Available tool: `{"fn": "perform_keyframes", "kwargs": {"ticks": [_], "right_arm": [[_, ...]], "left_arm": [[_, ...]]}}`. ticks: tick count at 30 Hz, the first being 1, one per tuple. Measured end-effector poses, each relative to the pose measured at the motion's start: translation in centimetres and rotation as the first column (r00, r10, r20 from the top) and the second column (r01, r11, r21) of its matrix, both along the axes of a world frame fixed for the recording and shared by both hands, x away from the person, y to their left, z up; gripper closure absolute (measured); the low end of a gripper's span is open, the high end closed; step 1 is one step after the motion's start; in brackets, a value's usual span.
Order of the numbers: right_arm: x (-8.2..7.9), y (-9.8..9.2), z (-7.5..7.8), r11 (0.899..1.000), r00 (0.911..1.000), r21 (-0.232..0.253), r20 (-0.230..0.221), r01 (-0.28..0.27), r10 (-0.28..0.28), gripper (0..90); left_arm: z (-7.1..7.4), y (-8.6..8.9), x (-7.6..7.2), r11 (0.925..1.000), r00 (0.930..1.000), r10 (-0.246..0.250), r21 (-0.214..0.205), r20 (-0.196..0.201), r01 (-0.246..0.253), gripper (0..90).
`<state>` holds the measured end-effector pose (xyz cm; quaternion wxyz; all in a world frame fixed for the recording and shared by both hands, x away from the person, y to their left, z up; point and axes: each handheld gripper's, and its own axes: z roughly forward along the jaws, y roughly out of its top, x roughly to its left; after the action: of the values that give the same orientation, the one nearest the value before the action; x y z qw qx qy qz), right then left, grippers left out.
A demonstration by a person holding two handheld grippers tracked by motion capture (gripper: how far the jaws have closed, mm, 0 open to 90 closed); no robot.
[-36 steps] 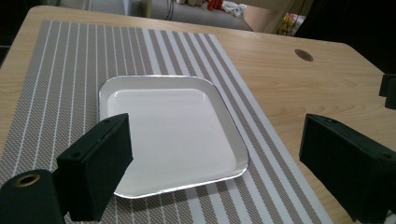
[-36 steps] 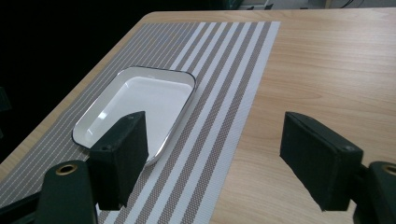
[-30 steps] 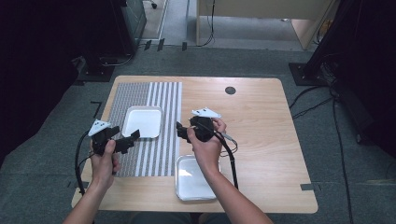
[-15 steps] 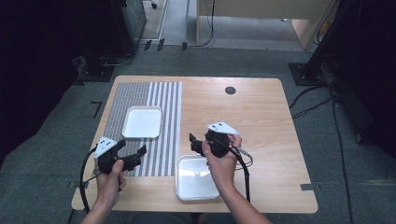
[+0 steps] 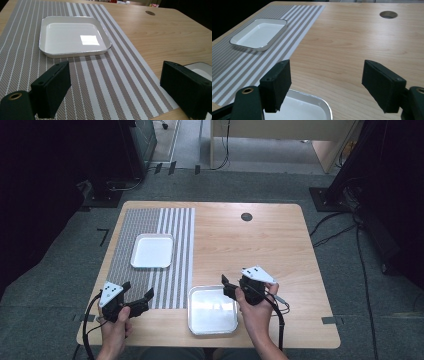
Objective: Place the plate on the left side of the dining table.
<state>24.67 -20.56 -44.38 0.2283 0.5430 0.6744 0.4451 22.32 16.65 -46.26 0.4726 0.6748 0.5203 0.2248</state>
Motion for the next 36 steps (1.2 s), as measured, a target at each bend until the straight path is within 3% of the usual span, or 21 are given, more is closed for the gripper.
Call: {"fn": "perform_keyframes", "kwargs": {"ticks": [2, 5, 10, 11, 18, 24, 31, 36], "right_arm": [[-0.3, -0.4, -0.2, 1.000, 0.9999, 0.002, 0.002, 0.011, -0.011, 23.9], [-0.9, -2.1, -0.8, 0.999, 0.9990, -0.007, 0.015, 0.042, -0.042, 24.0], [-1.6, -4.0, -1.8, 0.996, 0.9967, -0.037, 0.013, 0.081, -0.080, 23.9], [-1.9, -4.8, -2.2, 0.994, 0.9953, -0.040, 0.008, 0.097, -0.097, 24.0], [-2.8, -8.2, -3.6, 0.985, 0.9865, -0.048, 0.000, 0.163, -0.164, 24.0], [-3.4, -11.1, -4.4, 0.976, 0.9776, -0.052, -0.010, 0.209, -0.210, 24.1], [-3.9, -14.3, -5.0, 0.966, 0.9661, -0.042, -0.026, 0.256, -0.257, 24.3], [-4.2, -15.5, -5.5, 0.957, 0.9597, -0.081, -0.023, 0.277, -0.280, 24.2]], "left_arm": [[-0.1, 0.0, -0.1, 1.0000, 1.0000, 0.001, 0.004, 0.002, -0.001, 9.6], [-1.1, 0.4, -0.5, 0.9988, 1.0000, 0.008, 0.049, 0.002, -0.009, 9.6], [-1.8, 1.4, -0.6, 0.9984, 0.9994, 0.033, 0.046, -0.015, -0.032, 9.6], [-2.1, 1.7, -0.6, 0.9965, 0.9987, 0.049, 0.069, -0.013, -0.048, 9.6], [-3.0, 3.4, -0.4, 0.9909, 0.9950, 0.094, 0.100, -0.033, -0.090, 9.6], [-3.3, 4.7, -0.1, 0.9866, 0.9913, 0.126, 0.109, -0.038, -0.121, 9.6], [-3.9, 6.2, 0.4, 0.9856, 0.9897, 0.129, 0.119, -0.063, -0.121, 9.6], [-3.9, 7.2, 0.6, 0.9820, 0.9854, 0.157, 0.117, -0.067, -0.148, 9.6]]}}
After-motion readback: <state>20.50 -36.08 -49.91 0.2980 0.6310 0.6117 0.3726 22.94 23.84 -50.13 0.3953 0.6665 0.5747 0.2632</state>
